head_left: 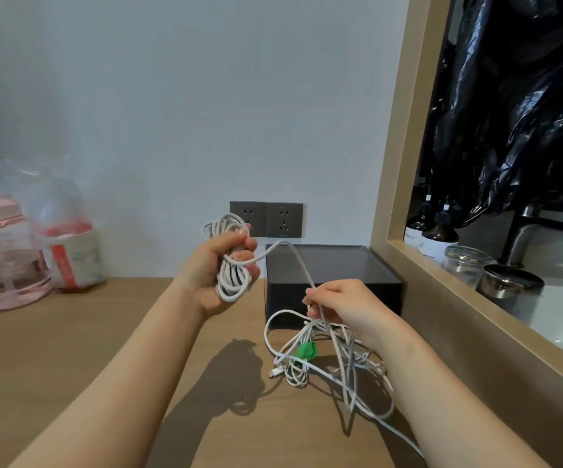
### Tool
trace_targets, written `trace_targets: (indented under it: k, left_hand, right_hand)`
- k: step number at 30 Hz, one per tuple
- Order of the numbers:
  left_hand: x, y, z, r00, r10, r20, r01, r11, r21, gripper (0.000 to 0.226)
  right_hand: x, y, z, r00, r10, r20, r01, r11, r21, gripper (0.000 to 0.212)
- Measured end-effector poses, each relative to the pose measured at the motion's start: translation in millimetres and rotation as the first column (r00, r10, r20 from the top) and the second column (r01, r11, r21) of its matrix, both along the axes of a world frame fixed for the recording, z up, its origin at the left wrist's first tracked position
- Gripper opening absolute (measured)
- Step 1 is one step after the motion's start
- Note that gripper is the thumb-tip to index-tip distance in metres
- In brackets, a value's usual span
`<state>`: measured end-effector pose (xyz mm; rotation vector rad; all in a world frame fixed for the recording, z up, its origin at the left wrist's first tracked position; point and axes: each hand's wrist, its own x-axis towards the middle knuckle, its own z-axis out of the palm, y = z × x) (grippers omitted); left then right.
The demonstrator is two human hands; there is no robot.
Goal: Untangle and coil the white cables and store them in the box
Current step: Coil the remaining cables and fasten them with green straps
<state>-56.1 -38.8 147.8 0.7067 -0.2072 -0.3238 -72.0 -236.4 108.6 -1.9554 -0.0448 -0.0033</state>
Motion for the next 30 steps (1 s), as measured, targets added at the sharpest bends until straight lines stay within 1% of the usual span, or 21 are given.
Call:
trace_targets:
  k: [2, 3, 4, 5, 6, 9, 12, 14, 19, 22, 24, 26, 28, 30]
  left_hand:
    - [0, 0, -4, 0.999, 0.043, 0.018, -0.045, 0.989, 0.141, 0.001]
    - [2, 1, -6, 0.996, 0.08, 0.028, -0.085, 0.972, 0.219, 0.005]
    - [3, 1, -8, 0.992, 0.117, 0.041, -0.124, 0.945, 0.302, 0.006]
    - [4, 2, -10, 0.986, 0.154, 0.068, -0.168, 0.909, 0.381, 0.006]
    - [6, 2, -13, 0.978, 0.183, 0.095, -0.207, 0.869, 0.45, 0.006]
    - [9, 3, -20, 0.954, 0.22, 0.202, -0.298, 0.751, 0.589, 0.014]
    - [12, 1, -26, 0.931, 0.245, 0.271, -0.364, 0.678, 0.639, 0.019]
    - [12, -1, -29, 0.922, 0.247, 0.298, -0.387, 0.636, 0.668, 0.019]
    - [6, -7, -35, 0.944, 0.167, 0.285, -0.324, 0.641, 0.696, 0.02]
    - [2, -10, -39, 0.955, 0.091, 0.282, -0.273, 0.637, 0.721, 0.021]
    - [-1, -12, -42, 0.962, 0.041, 0.272, -0.233, 0.642, 0.73, 0.02]
    - [-4, -14, -44, 0.965, -0.003, 0.261, -0.196, 0.652, 0.732, 0.014]
    - [-5, -16, -47, 0.962, -0.028, 0.271, -0.19, 0.643, 0.742, 0.011]
    - [-6, -18, -50, 0.96, -0.035, 0.279, -0.191, 0.644, 0.741, 0.014]
  right_hand:
    - [0, -2, 1, 0.995, 0.079, -0.054, -0.067, 0.978, 0.198, 0.034]
    - [0, -2, 2, 0.991, 0.114, -0.072, -0.089, 0.954, 0.287, 0.042]
    - [1, -3, 2, 0.988, 0.132, -0.084, -0.094, 0.931, 0.353, 0.05]
    - [1, -2, 3, 0.987, 0.132, -0.094, -0.088, 0.922, 0.378, 0.057]
    - [1, -2, 3, 0.989, 0.113, -0.098, -0.072, 0.934, 0.351, 0.06]
    - [0, 2, 3, 0.997, 0.045, -0.065, -0.037, 0.992, 0.121, 0.056]
    - [-1, 5, 3, 0.997, 0.067, -0.043, -0.068, 0.997, -0.036, 0.044]
    - [-1, 8, 3, 0.997, 0.074, -0.022, -0.076, 0.988, -0.133, 0.041]
    - [0, 20, 2, 0.991, 0.094, 0.099, -0.059, 0.948, -0.312, 0.034]
    - [1, 26, 3, 0.972, 0.08, 0.223, 0.024, 0.903, -0.428, 0.031]
    - [3, 29, 1, 0.948, -0.001, 0.318, 0.143, 0.894, -0.424, 0.031]
    - [5, 31, 0, 0.912, -0.087, 0.401, 0.249, 0.895, -0.371, 0.03]
    - [6, 33, -2, 0.881, -0.133, 0.454, 0.308, 0.889, -0.338, 0.029]
    - [8, 36, -3, 0.86, -0.156, 0.485, 0.345, 0.879, -0.329, 0.029]
